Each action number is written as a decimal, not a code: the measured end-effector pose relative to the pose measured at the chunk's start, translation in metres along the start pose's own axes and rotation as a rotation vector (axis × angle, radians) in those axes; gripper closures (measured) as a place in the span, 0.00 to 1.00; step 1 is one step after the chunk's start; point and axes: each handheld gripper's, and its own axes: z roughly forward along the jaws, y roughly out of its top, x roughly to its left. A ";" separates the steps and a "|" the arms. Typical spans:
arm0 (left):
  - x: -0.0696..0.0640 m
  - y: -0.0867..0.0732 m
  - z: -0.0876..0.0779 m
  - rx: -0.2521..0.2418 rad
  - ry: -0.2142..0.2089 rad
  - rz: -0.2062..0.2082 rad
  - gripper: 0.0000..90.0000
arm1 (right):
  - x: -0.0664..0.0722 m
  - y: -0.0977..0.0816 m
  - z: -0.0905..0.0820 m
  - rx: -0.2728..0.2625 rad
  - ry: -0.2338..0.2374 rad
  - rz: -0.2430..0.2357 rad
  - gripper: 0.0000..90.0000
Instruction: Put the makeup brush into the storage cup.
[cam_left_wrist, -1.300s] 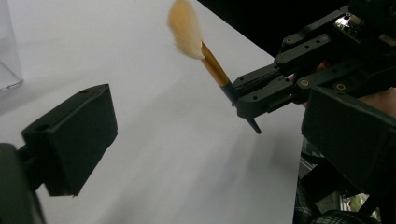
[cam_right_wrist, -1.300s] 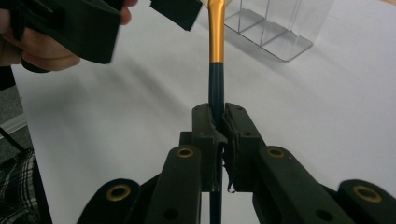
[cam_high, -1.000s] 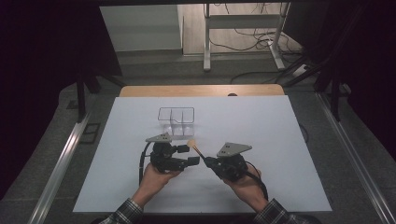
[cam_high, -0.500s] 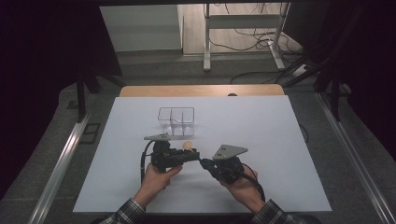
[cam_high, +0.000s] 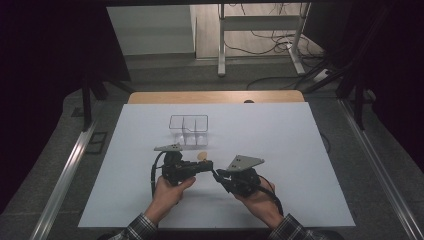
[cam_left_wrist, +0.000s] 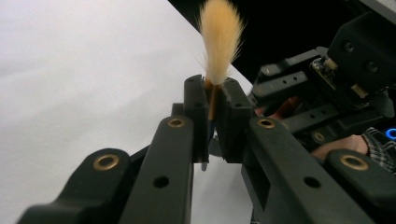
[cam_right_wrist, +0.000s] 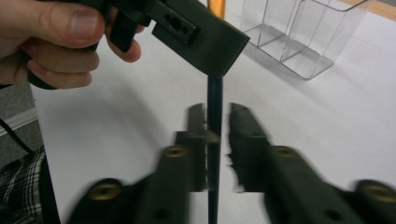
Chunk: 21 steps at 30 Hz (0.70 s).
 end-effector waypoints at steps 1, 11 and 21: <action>0.000 0.000 -0.001 0.002 0.007 0.004 0.93 | -0.001 0.000 0.000 0.003 -0.006 -0.005 0.69; -0.002 0.002 -0.005 0.000 0.037 0.022 0.93 | -0.006 -0.002 0.004 0.036 0.010 0.017 0.36; -0.002 0.003 -0.011 -0.010 0.059 0.031 0.93 | -0.012 -0.006 0.004 0.052 0.030 0.037 0.21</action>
